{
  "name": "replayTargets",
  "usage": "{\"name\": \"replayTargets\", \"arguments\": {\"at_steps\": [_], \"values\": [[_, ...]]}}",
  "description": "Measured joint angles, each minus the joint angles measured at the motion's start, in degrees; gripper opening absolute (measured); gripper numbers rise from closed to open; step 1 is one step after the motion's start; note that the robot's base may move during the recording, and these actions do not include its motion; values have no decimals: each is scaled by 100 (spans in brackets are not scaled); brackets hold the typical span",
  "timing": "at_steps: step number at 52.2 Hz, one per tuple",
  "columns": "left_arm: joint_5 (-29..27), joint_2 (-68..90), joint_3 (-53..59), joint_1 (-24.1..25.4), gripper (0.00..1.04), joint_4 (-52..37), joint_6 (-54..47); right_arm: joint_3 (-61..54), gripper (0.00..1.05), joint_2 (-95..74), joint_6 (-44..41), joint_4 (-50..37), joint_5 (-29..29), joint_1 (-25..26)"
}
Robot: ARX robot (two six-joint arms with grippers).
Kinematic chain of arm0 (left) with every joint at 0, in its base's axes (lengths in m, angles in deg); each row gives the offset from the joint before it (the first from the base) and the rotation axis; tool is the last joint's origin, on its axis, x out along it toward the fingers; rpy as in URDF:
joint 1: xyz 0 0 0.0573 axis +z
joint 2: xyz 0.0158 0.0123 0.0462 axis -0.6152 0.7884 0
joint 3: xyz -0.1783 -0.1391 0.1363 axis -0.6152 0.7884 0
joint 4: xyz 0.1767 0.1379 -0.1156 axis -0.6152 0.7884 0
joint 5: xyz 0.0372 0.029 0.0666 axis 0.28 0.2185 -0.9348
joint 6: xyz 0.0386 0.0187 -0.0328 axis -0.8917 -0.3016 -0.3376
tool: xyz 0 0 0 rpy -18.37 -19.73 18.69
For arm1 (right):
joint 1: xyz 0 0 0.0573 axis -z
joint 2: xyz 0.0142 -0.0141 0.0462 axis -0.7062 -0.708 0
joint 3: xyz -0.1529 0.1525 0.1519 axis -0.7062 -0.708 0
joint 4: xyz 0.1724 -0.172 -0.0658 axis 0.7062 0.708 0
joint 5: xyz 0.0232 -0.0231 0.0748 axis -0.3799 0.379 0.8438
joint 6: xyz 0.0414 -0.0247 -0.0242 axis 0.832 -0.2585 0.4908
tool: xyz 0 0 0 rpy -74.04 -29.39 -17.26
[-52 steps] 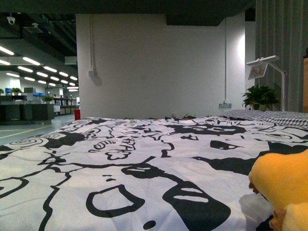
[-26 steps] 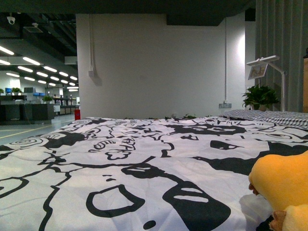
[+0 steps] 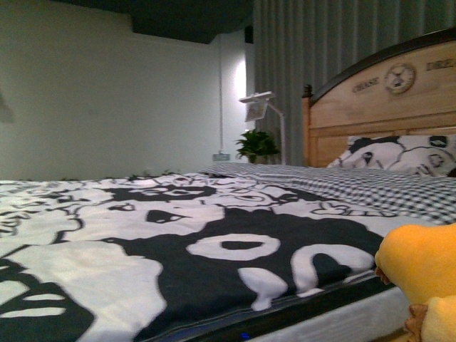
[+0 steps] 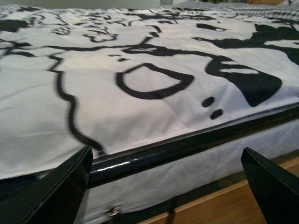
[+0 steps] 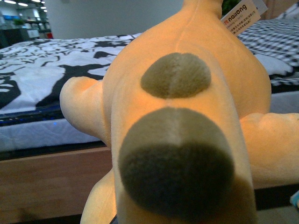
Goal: Put away toys
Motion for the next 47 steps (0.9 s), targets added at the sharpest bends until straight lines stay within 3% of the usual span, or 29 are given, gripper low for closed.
{"name": "replayTargets", "arguments": {"at_steps": [47], "values": [[-9,4,0,-2,98,0,0,0,8,9,0,2,26,-4]]}}
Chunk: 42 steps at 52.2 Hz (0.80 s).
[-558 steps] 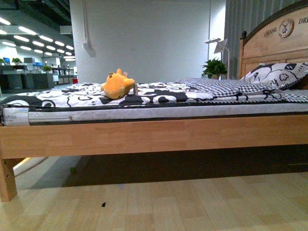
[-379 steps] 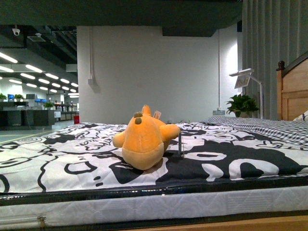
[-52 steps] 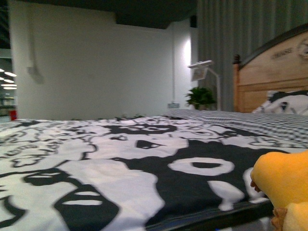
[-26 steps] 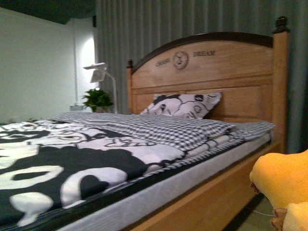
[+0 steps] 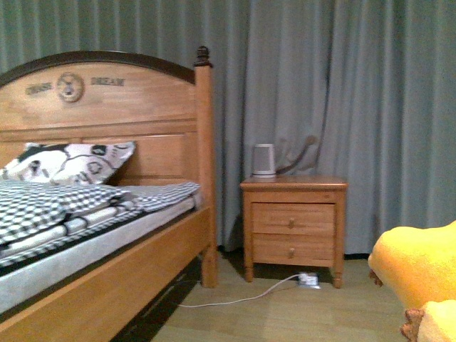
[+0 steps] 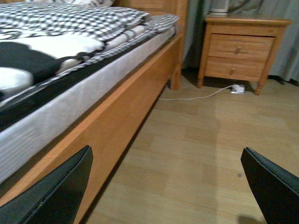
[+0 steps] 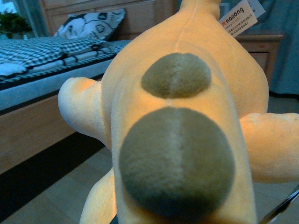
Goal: Put away toys
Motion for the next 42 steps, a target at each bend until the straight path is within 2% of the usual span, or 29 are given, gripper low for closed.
{"name": "replayTargets", "arguments": {"at_steps": [42], "values": [[2,0,0,0,98,0,-9,-2,8,11,-2,0,39,9]]}}
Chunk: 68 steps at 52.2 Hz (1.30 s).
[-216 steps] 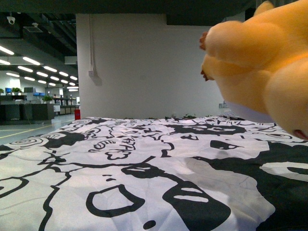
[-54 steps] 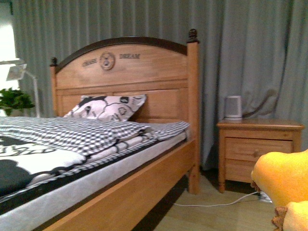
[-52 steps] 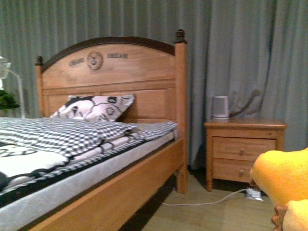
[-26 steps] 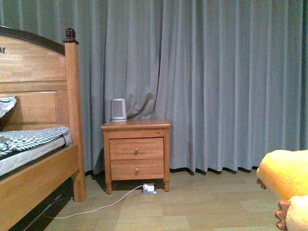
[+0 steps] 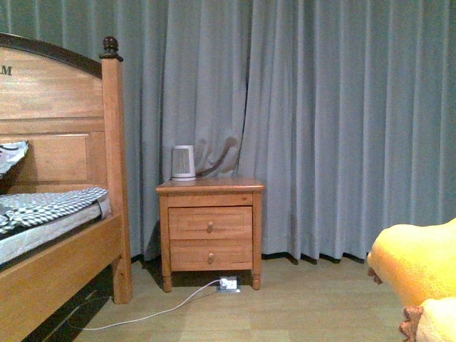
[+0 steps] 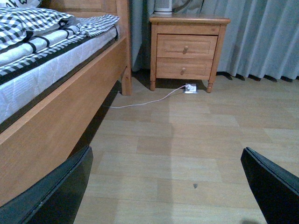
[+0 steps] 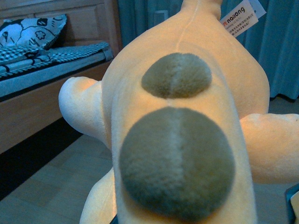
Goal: Put away toys
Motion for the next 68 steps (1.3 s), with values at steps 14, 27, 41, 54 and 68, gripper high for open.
{"name": "replayTargets", "arguments": {"at_steps": [14,27,41,54,68], "values": [[-2,-2,0,0,98,0,0,0,8,0,2,0,2,0],[-2,-2,0,0,98,0,0,0,8,0,2,0,0,0],[0,-2,0,0,98,0,-2,0,8,0,0,0,-2,-2],[0,-2,0,0,98,0,0,0,8,0,0,0,2,-2],[0,-2,0,0,98,0,-2,0,8,0,2,0,-2,-2]]}}
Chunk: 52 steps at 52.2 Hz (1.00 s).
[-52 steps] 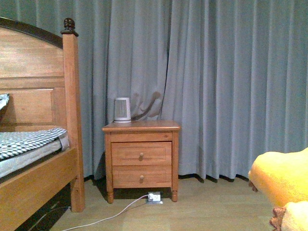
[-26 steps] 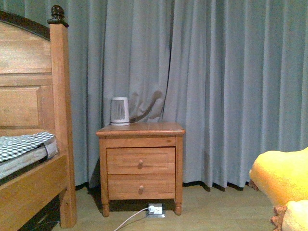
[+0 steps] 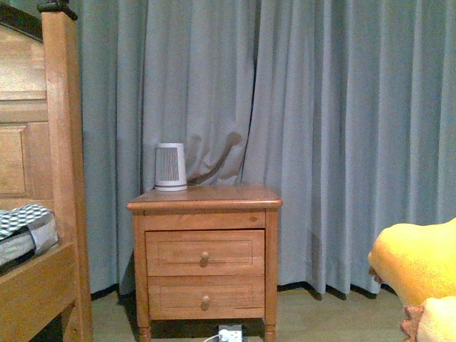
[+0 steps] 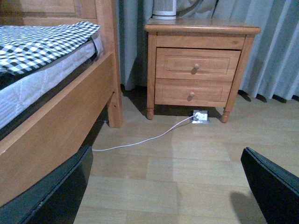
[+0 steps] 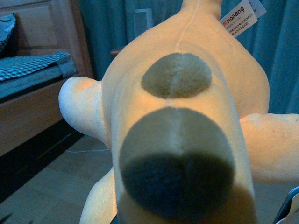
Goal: Put away toys
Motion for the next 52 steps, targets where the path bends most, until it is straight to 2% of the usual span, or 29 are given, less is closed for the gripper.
{"name": "replayTargets", "arguments": {"at_steps": [52], "values": [[9,2,0,0,98,0,-4,-2,8,0,0,0,-37,-4]]}}
